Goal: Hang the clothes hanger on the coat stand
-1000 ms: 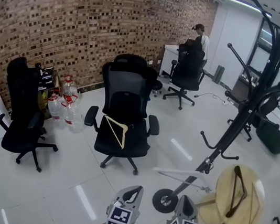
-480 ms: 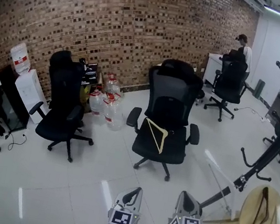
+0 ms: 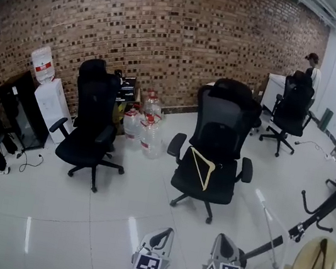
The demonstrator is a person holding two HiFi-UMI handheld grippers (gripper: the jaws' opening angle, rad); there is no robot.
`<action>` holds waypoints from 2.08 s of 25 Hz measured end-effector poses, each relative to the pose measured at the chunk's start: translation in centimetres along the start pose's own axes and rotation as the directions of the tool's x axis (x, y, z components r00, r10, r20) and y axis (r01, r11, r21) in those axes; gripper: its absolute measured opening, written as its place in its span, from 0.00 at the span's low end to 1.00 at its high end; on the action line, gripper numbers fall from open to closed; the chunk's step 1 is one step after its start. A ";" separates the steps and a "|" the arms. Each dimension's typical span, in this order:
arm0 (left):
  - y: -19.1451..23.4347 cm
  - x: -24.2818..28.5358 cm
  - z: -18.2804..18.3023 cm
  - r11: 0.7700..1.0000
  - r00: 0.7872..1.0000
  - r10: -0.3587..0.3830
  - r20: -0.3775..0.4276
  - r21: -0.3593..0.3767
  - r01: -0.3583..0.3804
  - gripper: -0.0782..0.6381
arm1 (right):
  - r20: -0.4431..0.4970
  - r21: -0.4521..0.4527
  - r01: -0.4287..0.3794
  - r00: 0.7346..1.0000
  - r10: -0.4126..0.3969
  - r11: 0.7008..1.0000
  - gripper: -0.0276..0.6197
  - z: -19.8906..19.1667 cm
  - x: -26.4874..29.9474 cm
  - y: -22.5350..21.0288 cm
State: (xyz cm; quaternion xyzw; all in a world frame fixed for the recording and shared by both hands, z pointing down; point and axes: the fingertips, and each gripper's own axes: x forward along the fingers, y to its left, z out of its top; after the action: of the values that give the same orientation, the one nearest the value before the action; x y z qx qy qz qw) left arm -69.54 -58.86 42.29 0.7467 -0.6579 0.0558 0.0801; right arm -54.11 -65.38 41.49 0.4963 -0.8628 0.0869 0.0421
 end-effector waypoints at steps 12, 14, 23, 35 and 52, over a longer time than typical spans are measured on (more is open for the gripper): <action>-0.2 0.4 -0.5 1.000 1.000 0.007 0.000 -0.003 -0.007 0.13 | -0.014 -0.017 -0.010 1.000 0.010 1.000 0.04 -0.6 0.5 -0.1; -0.4 0.5 -0.2 1.000 1.000 0.009 -0.003 -0.004 -0.009 0.13 | -0.016 -0.019 -0.017 1.000 0.016 1.000 0.04 -0.4 0.5 -0.3; -0.4 0.7 0.5 1.000 1.000 0.016 -0.010 -0.007 -0.016 0.13 | -0.023 -0.027 -0.025 0.999 0.024 0.999 0.04 0.4 0.8 -0.3; -0.6 0.5 0.4 1.000 1.000 0.009 -0.023 -0.008 -0.009 0.13 | -0.035 -0.023 -0.034 0.999 0.033 0.999 0.04 0.5 0.4 0.2; -1.8 2.3 -0.6 1.000 0.999 -0.016 -0.028 -0.013 0.016 0.13 | -0.057 -0.038 -0.017 0.998 0.015 0.999 0.04 -0.7 0.9 -1.6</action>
State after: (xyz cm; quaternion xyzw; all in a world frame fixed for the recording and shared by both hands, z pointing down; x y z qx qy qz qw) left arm -67.44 -60.77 43.24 0.7506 -0.6511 0.0617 0.0944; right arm -53.21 -66.79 42.50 0.4857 -0.8667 0.0849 0.0755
